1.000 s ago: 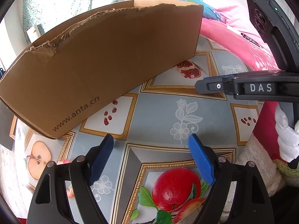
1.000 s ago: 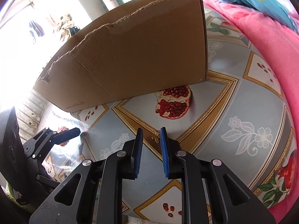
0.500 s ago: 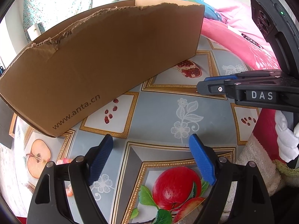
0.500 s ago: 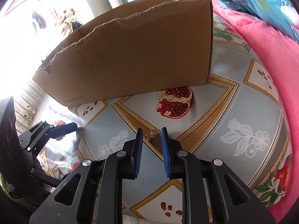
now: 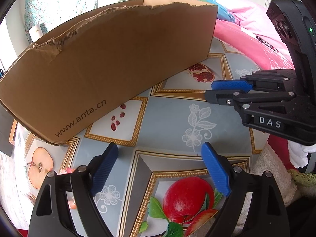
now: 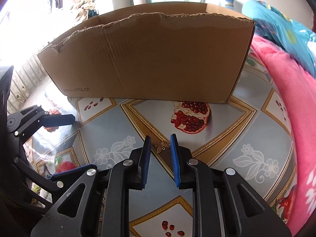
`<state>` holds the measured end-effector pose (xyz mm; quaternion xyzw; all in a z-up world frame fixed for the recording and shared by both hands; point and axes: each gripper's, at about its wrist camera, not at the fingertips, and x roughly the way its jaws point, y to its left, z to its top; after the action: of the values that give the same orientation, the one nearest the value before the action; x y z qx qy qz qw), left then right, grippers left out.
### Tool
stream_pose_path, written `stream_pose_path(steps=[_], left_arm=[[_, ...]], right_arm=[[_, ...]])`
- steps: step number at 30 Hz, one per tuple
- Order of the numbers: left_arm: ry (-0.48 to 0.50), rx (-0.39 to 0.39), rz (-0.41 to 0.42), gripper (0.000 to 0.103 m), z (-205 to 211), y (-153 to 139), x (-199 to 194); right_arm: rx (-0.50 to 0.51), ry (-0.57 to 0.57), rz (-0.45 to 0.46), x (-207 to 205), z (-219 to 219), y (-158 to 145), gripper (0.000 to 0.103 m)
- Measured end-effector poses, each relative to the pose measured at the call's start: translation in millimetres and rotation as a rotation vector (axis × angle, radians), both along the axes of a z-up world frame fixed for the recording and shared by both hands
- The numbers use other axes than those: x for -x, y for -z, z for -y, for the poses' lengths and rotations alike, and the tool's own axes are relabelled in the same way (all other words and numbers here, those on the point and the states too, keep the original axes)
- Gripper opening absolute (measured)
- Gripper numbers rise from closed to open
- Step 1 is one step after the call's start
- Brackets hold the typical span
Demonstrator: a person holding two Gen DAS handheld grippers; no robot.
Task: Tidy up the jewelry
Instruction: 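Move the right gripper toward the gold flower charm while the left gripper moves over the pink bead bracelet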
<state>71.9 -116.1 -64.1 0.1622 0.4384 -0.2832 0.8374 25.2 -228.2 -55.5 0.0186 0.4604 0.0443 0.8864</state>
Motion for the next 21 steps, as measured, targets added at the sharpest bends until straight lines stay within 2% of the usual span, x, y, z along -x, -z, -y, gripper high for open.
stream_pose_path(steps=[2,4,6,19,21], left_arm=[[-0.001,0.000,0.000,0.085,-0.1,0.0,0.3],[0.000,0.000,0.001,0.085,-0.1,0.2,0.2],[-0.002,0.001,0.001,0.085,-0.5,0.2,-0.3],[-0.013,0.006,0.011,0.085,-3.0,-2.5,0.5],[-0.011,0.041,0.031,0.085,-8.9,-10.3,3.3]], right_arm=[[0.054,-0.013,0.015,4.5,-13.0,0.1,0.018],[0.065,-0.014,0.017,5.2,-17.4,0.0,0.016],[0.056,-0.010,0.016,5.8,-18.6,-0.7,0.011],[0.016,0.014,0.013,25.6,-20.3,-0.5,0.011],[0.005,0.018,0.014,32.3,-17.5,-1.7,0.011]])
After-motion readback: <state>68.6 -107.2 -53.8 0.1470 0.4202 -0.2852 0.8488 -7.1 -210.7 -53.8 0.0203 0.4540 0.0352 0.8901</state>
